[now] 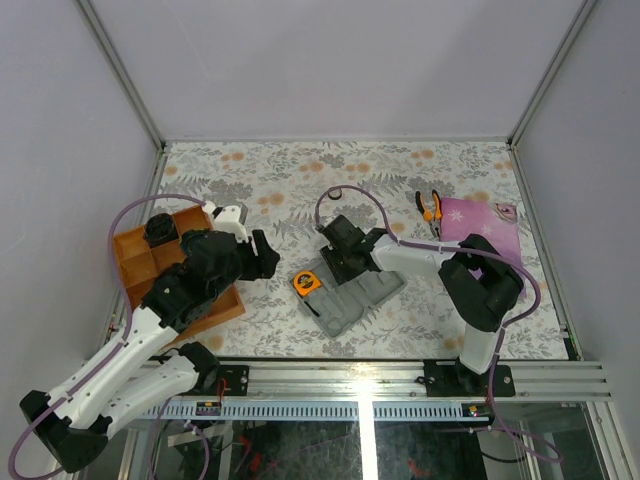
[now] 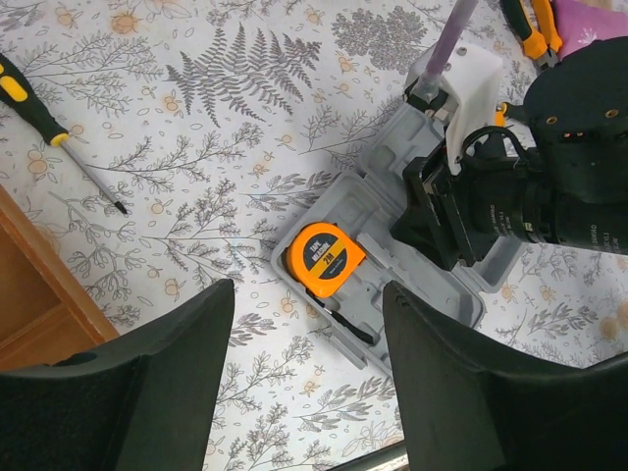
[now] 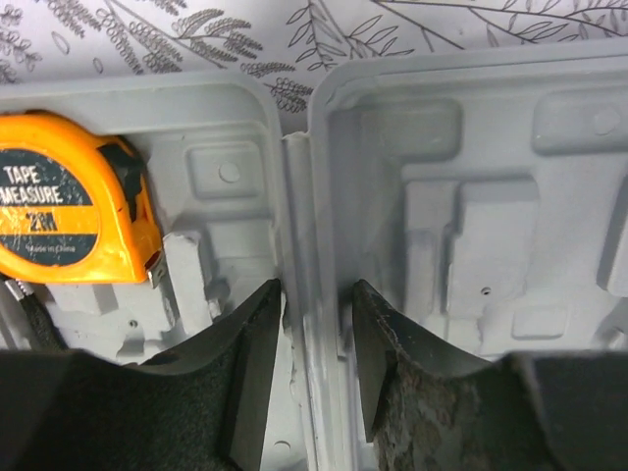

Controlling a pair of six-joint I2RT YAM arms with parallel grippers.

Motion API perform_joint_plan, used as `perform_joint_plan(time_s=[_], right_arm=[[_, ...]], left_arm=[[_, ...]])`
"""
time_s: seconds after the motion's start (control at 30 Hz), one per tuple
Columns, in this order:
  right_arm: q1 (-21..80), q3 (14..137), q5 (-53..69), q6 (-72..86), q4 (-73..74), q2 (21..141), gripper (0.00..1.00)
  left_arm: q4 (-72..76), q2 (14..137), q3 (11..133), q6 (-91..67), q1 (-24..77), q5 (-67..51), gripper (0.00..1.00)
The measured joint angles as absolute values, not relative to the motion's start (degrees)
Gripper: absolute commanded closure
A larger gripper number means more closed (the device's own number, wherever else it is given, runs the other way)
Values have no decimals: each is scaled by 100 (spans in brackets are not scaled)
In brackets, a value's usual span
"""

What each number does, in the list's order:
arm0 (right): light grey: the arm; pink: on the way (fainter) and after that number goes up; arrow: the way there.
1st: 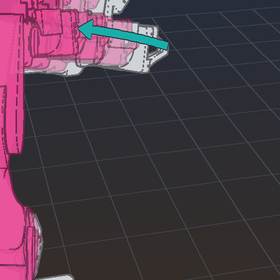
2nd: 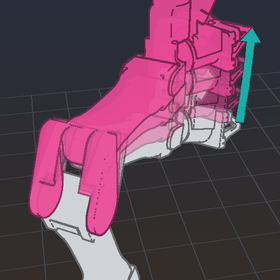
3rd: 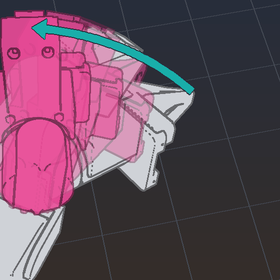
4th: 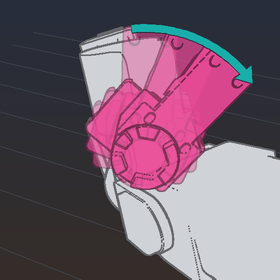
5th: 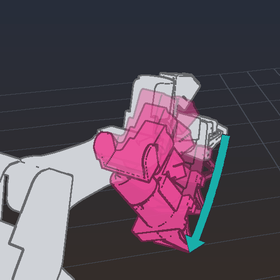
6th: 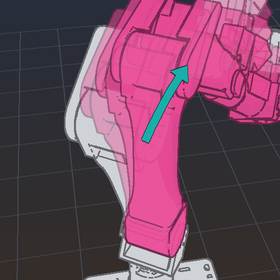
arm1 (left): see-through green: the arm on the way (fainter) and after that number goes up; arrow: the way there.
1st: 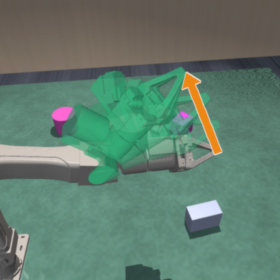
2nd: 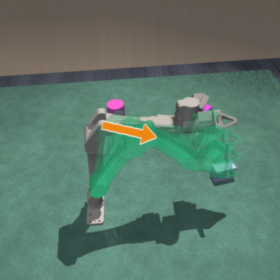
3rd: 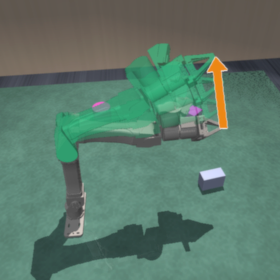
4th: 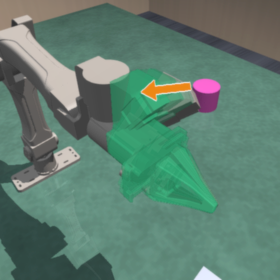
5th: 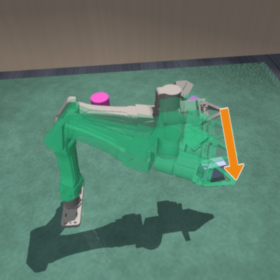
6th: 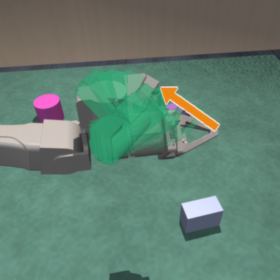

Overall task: Sort the tools into containers
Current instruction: Adjust the storage box at the center of the board.

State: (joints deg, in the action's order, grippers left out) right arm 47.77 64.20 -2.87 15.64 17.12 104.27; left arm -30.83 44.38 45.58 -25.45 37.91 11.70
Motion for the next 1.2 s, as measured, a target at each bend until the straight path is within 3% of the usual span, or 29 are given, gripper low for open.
perform_joint_plan(time_s=[0.3,0.9,1.03,1.2], right_arm=[[4770,6635,-676,2038,2003,10514,73],[4768,6869,-1072,3695,2150,10698,90],[4768,6888,-1125,4014,2110,10711,88],[4766,6823,-1164,4324,1925,10696,66]], left_arm=[[-3096,4377,4453,-2545,3791,1332,38],[-3216,4410,4449,-2724,3791,1645,34],[-3334,4438,4449,-2867,3791,1809,34],[-3430,4563,4449,-3100,3782,1944,34]])
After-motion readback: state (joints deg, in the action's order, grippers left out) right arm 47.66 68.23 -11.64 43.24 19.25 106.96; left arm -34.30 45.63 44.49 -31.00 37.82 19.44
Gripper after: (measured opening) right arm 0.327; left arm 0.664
